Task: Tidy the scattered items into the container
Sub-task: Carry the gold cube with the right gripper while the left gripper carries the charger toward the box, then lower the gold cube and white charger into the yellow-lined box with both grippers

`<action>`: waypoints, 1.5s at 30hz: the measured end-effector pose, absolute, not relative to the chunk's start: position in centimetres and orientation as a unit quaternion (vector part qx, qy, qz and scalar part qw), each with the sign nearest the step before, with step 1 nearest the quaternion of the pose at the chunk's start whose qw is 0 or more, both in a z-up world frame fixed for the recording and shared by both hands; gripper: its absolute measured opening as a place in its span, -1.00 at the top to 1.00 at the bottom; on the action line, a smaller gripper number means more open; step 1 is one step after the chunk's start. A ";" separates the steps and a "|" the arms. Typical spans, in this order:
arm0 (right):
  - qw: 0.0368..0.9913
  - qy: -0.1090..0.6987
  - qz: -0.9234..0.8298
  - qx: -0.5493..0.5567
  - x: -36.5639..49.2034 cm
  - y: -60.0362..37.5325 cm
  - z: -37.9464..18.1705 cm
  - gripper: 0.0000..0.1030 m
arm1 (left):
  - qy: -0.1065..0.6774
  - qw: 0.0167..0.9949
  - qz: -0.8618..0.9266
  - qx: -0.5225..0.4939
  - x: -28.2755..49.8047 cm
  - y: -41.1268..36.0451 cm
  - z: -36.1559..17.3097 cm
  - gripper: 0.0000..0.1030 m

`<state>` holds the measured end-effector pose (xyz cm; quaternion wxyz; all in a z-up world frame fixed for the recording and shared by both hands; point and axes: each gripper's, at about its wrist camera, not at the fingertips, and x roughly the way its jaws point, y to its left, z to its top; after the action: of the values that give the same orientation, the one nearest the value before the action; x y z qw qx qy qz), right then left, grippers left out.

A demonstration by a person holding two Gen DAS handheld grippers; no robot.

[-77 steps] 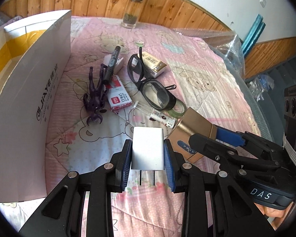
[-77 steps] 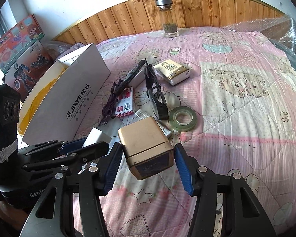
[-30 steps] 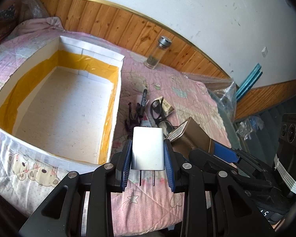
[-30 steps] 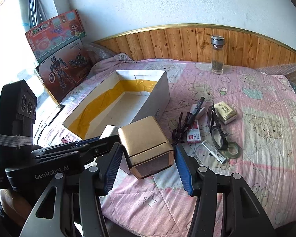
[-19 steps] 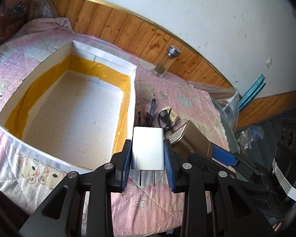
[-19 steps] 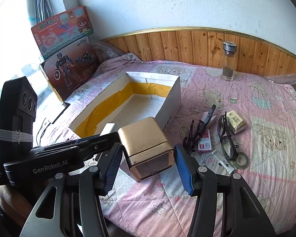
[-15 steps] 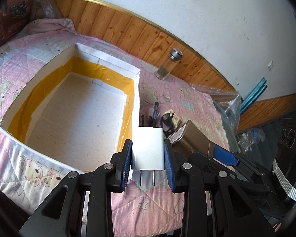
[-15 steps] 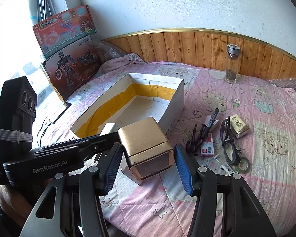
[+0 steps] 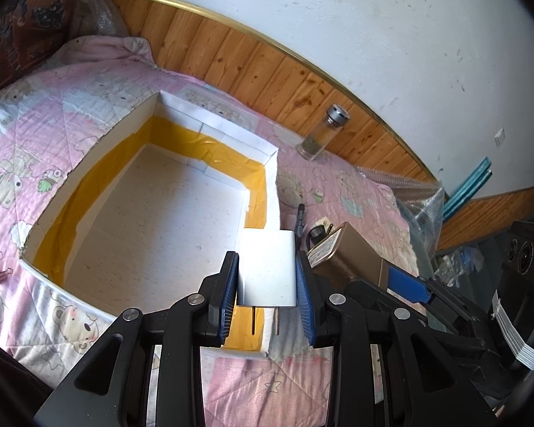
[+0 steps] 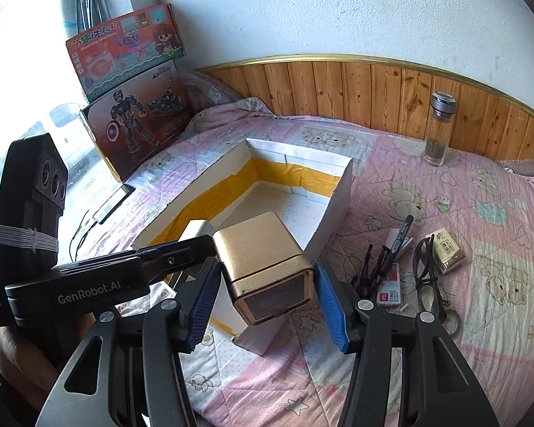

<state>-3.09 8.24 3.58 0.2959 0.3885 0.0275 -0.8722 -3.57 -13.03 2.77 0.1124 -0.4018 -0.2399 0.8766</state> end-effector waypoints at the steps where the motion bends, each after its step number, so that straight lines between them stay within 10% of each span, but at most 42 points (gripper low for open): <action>1: 0.297 0.028 -0.872 0.389 -3.3 8.0 3.6 -0.07 | -0.241 0.110 0.877 -0.401 -3.8 -13.3 2.8 0.39; 45: 0.325 0.079 -0.852 0.402 -12.0 2.4 1.7 -0.07 | -0.230 0.071 0.859 -0.451 -14.0 -18.2 0.2 0.38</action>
<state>-11.99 2.36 1.72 0.3252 0.4023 0.0786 -0.8522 -14.02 -18.21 0.16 0.0707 -0.4513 -0.2298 0.8594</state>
